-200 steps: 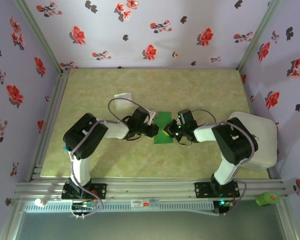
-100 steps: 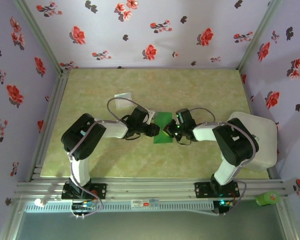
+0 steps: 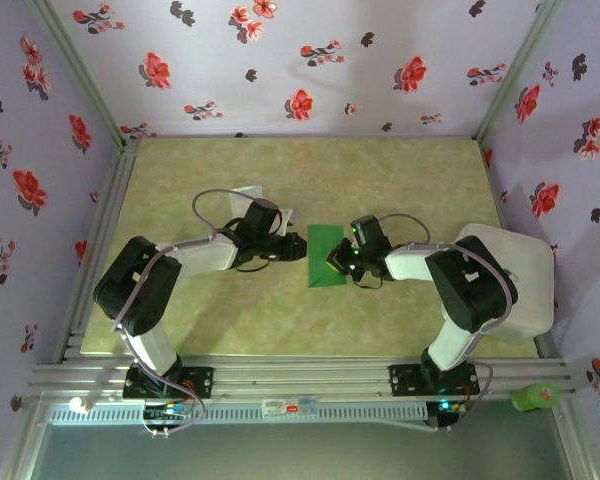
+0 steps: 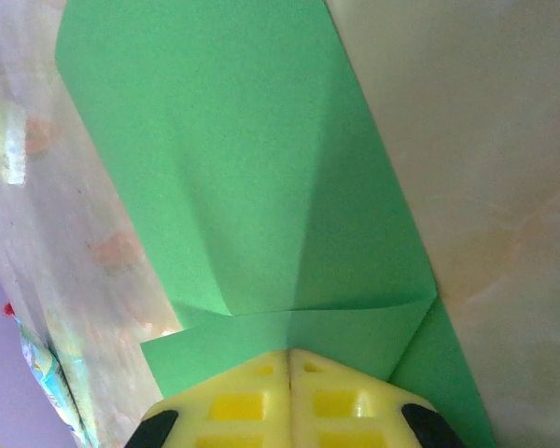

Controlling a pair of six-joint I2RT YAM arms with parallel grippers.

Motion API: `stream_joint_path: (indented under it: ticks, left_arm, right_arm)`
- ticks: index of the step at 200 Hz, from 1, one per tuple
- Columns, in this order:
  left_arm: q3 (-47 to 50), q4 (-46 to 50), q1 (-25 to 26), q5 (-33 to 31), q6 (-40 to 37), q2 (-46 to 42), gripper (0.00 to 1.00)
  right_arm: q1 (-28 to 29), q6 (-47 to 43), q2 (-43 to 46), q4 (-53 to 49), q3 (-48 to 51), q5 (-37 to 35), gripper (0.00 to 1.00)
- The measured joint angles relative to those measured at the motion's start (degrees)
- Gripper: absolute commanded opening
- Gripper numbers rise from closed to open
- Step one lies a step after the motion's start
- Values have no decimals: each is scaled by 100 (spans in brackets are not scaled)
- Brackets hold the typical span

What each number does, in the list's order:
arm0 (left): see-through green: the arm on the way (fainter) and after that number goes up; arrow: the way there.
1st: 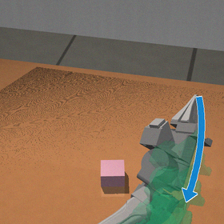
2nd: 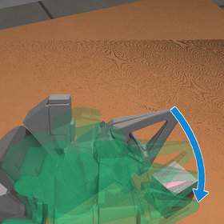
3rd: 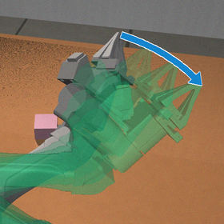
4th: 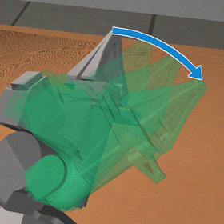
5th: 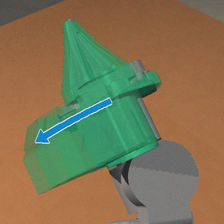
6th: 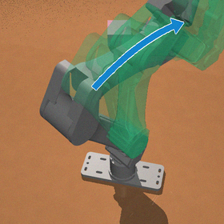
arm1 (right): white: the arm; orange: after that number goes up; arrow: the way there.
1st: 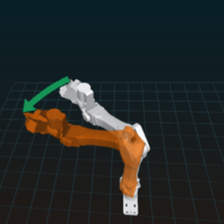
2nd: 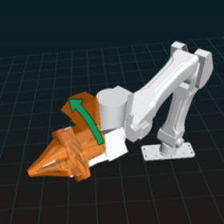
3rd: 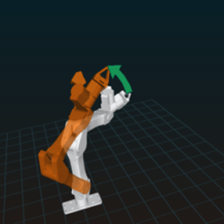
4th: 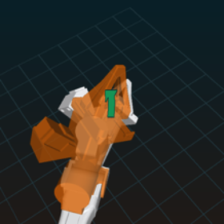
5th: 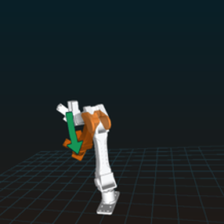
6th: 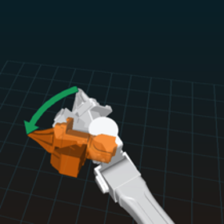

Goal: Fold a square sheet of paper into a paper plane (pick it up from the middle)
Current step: Fold the triangle a second time at the center of the table.

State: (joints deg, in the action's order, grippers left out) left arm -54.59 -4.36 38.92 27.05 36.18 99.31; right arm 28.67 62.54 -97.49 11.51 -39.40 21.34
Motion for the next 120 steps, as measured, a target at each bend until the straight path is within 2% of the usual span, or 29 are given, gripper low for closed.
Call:
stream_joint_path:
  ticks: [50,120]
  left_arm:
    - [-553,542,494,664,221,254,8]
    - [-1029,1250,632,638,68,957,9]
  right_arm:
    - [0,-48,0,-72,-33,-15,0]
    - [0,-59,0,-138,-72,-20,0]
